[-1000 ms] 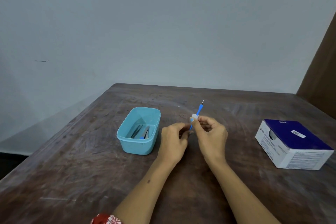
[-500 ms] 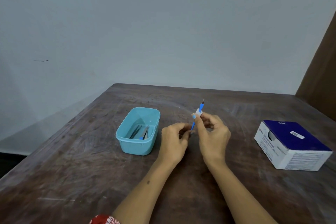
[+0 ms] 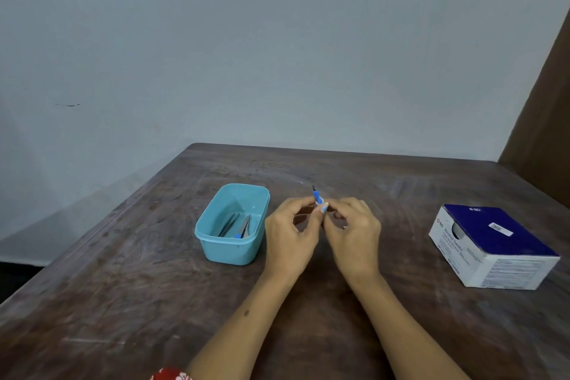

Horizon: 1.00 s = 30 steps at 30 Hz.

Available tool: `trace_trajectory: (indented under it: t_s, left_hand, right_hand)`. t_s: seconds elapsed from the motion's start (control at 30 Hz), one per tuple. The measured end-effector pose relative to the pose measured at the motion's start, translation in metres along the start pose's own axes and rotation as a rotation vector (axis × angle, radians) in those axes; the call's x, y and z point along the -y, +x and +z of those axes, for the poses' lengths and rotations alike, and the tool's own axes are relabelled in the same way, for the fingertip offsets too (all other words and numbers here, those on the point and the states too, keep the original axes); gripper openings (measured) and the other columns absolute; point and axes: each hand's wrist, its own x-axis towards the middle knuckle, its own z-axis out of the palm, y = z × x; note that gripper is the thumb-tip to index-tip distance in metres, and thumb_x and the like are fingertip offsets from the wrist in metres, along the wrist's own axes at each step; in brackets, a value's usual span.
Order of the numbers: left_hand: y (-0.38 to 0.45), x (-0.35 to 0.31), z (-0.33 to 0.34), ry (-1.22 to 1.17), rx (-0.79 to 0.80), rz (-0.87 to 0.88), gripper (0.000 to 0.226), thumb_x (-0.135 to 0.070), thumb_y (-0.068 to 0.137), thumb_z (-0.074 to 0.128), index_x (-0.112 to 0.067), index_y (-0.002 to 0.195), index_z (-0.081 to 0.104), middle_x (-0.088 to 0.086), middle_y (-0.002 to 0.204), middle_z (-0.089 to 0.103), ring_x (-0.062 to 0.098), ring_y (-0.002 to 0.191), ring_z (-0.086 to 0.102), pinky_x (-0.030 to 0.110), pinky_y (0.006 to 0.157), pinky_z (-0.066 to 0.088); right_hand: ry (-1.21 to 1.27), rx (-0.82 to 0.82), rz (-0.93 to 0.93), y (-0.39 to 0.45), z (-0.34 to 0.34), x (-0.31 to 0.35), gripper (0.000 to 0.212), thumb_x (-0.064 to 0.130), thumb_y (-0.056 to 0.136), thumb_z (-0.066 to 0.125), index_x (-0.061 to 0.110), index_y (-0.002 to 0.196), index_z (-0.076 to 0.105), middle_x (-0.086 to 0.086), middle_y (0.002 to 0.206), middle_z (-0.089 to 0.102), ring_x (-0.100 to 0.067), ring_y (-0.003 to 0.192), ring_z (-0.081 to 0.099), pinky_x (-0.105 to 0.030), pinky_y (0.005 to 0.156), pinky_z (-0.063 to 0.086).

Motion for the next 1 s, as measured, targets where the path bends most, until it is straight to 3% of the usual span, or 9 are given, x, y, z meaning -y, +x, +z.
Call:
trace_trajectory:
  t_s: [0.2, 0.37, 0.5, 0.57, 0.7, 0.87, 1.0]
  left_hand:
    - [0.0021, 0.0007, -0.0027, -0.019, -0.042, 0.015, 0.011, -0.015, 0.085, 0.066, -0.012, 0.093, 0.073, -0.007, 0.088, 0.067, -0.002, 0.086, 0.063, 0.009, 0.070, 0.049]
    - [0.0019, -0.0003, -0.0032, 0.001, -0.064, 0.025, 0.013, -0.012, 0.086, 0.064, -0.010, 0.095, 0.073, -0.011, 0.084, 0.067, -0.010, 0.081, 0.062, 0.003, 0.068, 0.044]
    - [0.0019, 0.0006, -0.0033, -0.029, -0.061, -0.014, 0.014, -0.017, 0.088, 0.062, -0.011, 0.097, 0.072, -0.010, 0.081, 0.070, 0.001, 0.077, 0.068, 0.016, 0.070, 0.054]
    - [0.0027, 0.0006, -0.0041, -0.022, -0.080, -0.024, 0.014, -0.018, 0.089, 0.061, -0.011, 0.095, 0.071, -0.012, 0.079, 0.069, 0.003, 0.075, 0.068, 0.018, 0.069, 0.056]
    - [0.0028, 0.0019, -0.0046, 0.017, -0.082, -0.001, 0.014, -0.016, 0.090, 0.060, -0.010, 0.096, 0.070, -0.009, 0.081, 0.070, 0.001, 0.076, 0.069, 0.022, 0.068, 0.057]
    - [0.0028, 0.0009, -0.0048, 0.031, -0.078, 0.015, 0.014, -0.016, 0.090, 0.059, -0.011, 0.097, 0.070, -0.006, 0.082, 0.070, 0.007, 0.074, 0.069, 0.025, 0.068, 0.057]
    - [0.0024, 0.0025, -0.0043, 0.045, -0.071, 0.028, 0.015, -0.014, 0.089, 0.060, -0.009, 0.097, 0.071, -0.006, 0.081, 0.070, 0.008, 0.073, 0.069, 0.027, 0.067, 0.057]
  right_hand:
    - [-0.060, 0.070, -0.002, -0.0015, 0.0015, -0.0023, 0.011, 0.015, 0.074, 0.078, 0.013, 0.084, 0.075, 0.000, 0.070, 0.063, -0.017, 0.066, 0.058, -0.029, 0.061, 0.049]
    - [-0.184, 0.228, 0.145, -0.0011, 0.0001, -0.0043, 0.010, 0.017, 0.078, 0.073, 0.017, 0.088, 0.075, 0.000, 0.078, 0.062, -0.015, 0.075, 0.052, -0.027, 0.065, 0.038]
    - [-0.112, 0.128, 0.090, -0.0006, -0.0022, 0.0031, 0.018, 0.013, 0.072, 0.078, 0.020, 0.088, 0.072, 0.008, 0.075, 0.068, -0.012, 0.067, 0.057, -0.033, 0.071, 0.045]
    - [-0.133, 0.134, 0.094, -0.0015, -0.0017, 0.0044, 0.016, 0.014, 0.071, 0.079, 0.021, 0.083, 0.071, 0.009, 0.073, 0.069, -0.012, 0.065, 0.060, -0.032, 0.072, 0.043]
    - [-0.179, 0.204, 0.215, -0.0017, -0.0028, 0.0011, 0.011, 0.016, 0.074, 0.076, 0.022, 0.084, 0.075, 0.005, 0.076, 0.070, -0.016, 0.073, 0.062, -0.042, 0.071, 0.052]
    - [-0.218, 0.139, 0.051, -0.0019, -0.0019, 0.0042, 0.015, 0.016, 0.069, 0.081, 0.021, 0.081, 0.074, 0.006, 0.075, 0.070, -0.017, 0.072, 0.061, -0.033, 0.070, 0.042]
    - [-0.275, 0.201, 0.141, -0.0031, 0.0014, -0.0004, 0.007, 0.021, 0.073, 0.077, 0.023, 0.079, 0.074, 0.006, 0.074, 0.071, -0.018, 0.074, 0.062, -0.036, 0.073, 0.043]
